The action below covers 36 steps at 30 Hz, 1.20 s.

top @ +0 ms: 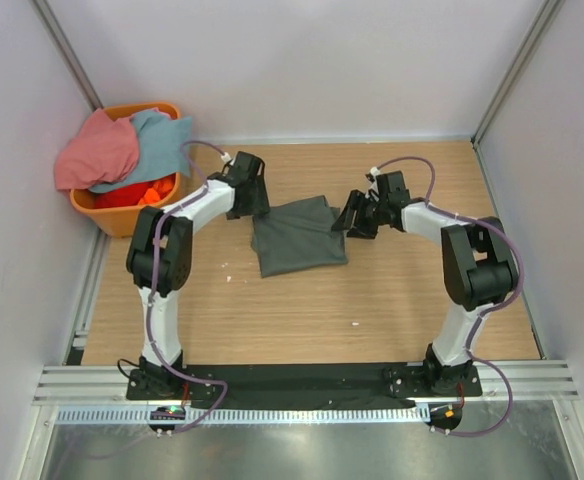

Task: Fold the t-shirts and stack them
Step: Fold the tshirt

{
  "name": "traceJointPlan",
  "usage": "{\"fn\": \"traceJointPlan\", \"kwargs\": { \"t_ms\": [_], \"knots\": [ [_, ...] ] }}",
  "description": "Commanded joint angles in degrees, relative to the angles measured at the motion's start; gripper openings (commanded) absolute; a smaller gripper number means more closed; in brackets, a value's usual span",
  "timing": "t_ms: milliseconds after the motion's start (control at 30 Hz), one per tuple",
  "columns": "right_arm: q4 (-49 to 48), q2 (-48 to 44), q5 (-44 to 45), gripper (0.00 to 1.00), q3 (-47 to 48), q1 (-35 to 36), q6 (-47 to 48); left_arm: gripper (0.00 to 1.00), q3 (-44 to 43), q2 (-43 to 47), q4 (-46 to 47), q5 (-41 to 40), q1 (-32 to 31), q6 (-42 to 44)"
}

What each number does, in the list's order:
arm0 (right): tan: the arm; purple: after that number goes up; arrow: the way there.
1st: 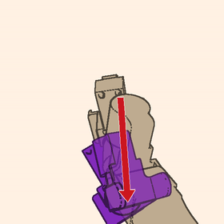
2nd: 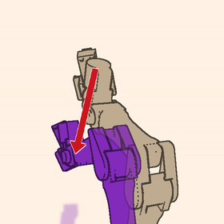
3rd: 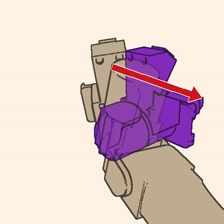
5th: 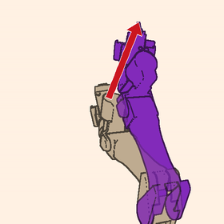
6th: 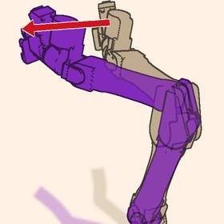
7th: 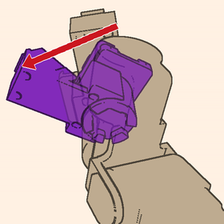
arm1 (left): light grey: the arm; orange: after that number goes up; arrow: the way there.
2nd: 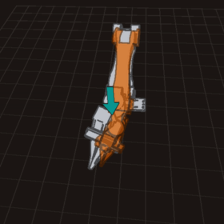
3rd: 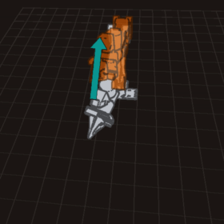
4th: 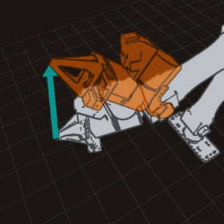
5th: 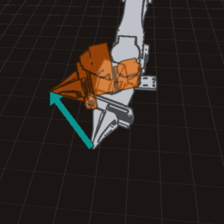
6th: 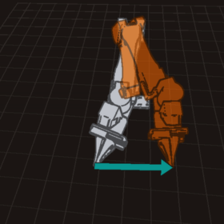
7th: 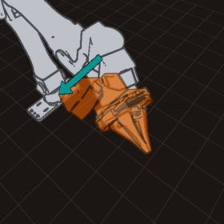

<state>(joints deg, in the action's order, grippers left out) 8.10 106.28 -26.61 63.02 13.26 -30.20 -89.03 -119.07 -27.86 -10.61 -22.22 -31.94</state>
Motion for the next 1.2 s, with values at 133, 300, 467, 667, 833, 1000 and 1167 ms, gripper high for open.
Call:
{"fn": "traceJointPlan", "kwargs": {
  "t_ms": [133,300,467,667,833,1000,1167],
  "knots": [
    [5.4,-8.9,4.0,0.62,7.6,0.1,3.4,0.71,4.8,16.0,-1.4,-4.0,-2.4,-0.7],
    [3.3,-3.3,-1.2,0.38,13.6,1.3,1.7,0.67,14.8,22.0,2.5,-2.3,-5.4,-5.0],
    [2.3,4.7,-4.5,0.22,20.4,2.8,0.8,0.63,21.1,21.4,7.8,0.5,-8.6,-7.4],
    [5.0,14.3,-4.2,0.16,30.3,2.7,2.2,0.60,23.3,18.8,10.5,2.4,-10.7,-8.6],
    [6.2,18.3,-2.1,0.14,31.9,0.7,3.0,0.58,26.5,18.3,12.5,3.3,-11.3,-9.7],
    [4.7,20.4,-2.8,0.13,29.5,-2.4,3.0,0.56,34.2,19.7,14.5,3.0,-12.6,-10.4],
    [0.8,21.2,-3.9,0.11,25.0,-3.6,1.7,0.56,39.5,20.5,16.5,2.4,-13.4,-10.9]
  ]
}}
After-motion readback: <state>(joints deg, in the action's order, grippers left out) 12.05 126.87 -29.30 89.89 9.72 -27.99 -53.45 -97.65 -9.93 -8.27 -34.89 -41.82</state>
